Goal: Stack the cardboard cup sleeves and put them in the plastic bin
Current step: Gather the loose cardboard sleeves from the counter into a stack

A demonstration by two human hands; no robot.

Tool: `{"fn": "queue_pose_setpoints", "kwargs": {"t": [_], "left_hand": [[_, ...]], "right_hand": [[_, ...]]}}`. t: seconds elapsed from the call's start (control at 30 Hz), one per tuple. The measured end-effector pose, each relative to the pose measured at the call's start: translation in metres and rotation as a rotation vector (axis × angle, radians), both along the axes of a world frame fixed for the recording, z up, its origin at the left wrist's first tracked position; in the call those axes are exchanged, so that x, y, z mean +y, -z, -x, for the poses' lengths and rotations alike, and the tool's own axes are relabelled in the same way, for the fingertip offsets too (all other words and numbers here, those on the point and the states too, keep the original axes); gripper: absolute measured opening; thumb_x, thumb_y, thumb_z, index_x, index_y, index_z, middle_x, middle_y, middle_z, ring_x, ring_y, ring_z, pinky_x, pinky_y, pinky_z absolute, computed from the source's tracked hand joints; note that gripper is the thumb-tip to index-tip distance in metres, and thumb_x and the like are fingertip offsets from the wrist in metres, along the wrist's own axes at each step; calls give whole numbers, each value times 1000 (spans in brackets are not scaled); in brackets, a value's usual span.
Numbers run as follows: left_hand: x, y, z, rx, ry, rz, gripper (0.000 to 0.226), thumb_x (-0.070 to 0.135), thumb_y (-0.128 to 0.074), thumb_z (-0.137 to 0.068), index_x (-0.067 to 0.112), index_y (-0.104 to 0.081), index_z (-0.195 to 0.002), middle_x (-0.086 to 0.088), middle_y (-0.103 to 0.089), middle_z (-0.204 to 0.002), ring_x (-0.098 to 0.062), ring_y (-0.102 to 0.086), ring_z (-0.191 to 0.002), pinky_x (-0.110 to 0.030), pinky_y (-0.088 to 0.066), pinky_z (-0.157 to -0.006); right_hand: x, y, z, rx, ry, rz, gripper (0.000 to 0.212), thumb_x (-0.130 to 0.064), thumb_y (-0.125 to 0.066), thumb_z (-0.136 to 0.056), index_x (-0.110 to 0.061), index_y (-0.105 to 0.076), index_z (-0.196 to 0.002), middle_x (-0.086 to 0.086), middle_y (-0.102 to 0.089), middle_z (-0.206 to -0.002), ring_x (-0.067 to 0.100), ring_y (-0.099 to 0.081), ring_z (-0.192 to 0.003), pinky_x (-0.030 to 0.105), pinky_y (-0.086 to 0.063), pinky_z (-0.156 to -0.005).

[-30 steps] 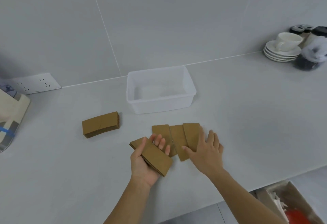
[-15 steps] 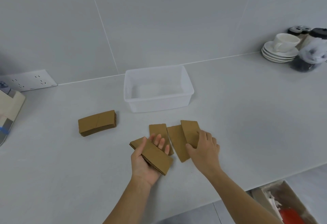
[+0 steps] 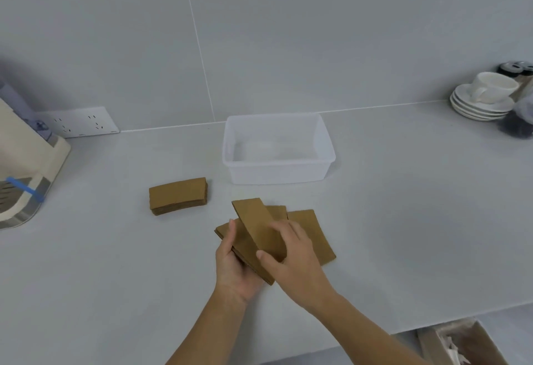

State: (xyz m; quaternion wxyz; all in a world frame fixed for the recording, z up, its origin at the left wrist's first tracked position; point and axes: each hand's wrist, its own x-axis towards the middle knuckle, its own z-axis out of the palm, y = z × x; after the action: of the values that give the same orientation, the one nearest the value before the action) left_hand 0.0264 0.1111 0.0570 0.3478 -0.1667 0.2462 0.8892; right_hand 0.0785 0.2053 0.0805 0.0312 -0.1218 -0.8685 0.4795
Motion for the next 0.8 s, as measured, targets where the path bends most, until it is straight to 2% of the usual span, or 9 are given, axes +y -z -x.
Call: {"fn": "queue_pose_setpoints", "kwargs": {"t": [0.13,0.3,0.43,0.5,0.63,0.73,0.8], "left_hand": [[-11,4,3,-24,-51,-84,61,47,-63,-70,9,-62,-118,-7,-65,-116,-22,-59,-110,-39,-47,-93],[-22,8,4,-37,-111,-67,63,43,-62,-73,11,-55,-126,-11,-60,-128,-23,-55,-121,-40,-50,-93],[-26,10,3,-38,-119,-59,60,41,-61,-72,11,-57,-124,-11,-62,-127,-24,-56,-120,-38,-59,-77],[-25,12,3,-48,-111,-57,58,39,-62,-73,10,-58,-122,-11,-63,-126,-24,-56,-119,-37,-59,-74],[-24,18,3,-75,-90,-84,54,34,-66,-70,7,-59,-117,-10,-66,-114,-24,-57,-116,-38,-58,-79],[-22,22,3,-72,-70,-49,45,30,-69,-68,8,-63,-106,-9,-67,-105,-24,-60,-110,-38,-51,-89],[-20,23,3,-86,-74,-27,34,26,-69,-68,9,-65,-98,-8,-67,-99,-24,-61,-104,-38,-49,-88]], "right_hand": [[-11,7,0,-9,-125,-28,47,-29,-58,-79,-29,-47,-124,-10,-41,-132,13,-36,-121,38,-38,-104],[-18,15,0,-9,-217,-66,47,-34,-53,-77,-27,-50,-123,-8,-42,-131,14,-38,-120,31,-34,-106],[-19,20,0,-25,-280,-115,46,-36,-51,-80,-26,-50,-125,-8,-39,-135,15,-35,-119,25,-28,-105],[-18,21,0,-22,-292,-123,46,-36,-52,-81,-26,-50,-125,-8,-40,-135,15,-35,-121,22,-25,-102],[-13,24,0,-51,-313,-142,43,-34,-56,-83,-27,-51,-125,-7,-42,-135,14,-36,-122,20,-20,-98],[-6,24,1,-104,-350,-134,43,-39,-55,-82,-29,-51,-124,-9,-42,-134,14,-36,-124,26,-22,-103],[1,21,5,-168,-403,-115,45,-40,-57,-82,-29,-50,-125,-10,-42,-136,11,-35,-126,30,-23,-108]]}}
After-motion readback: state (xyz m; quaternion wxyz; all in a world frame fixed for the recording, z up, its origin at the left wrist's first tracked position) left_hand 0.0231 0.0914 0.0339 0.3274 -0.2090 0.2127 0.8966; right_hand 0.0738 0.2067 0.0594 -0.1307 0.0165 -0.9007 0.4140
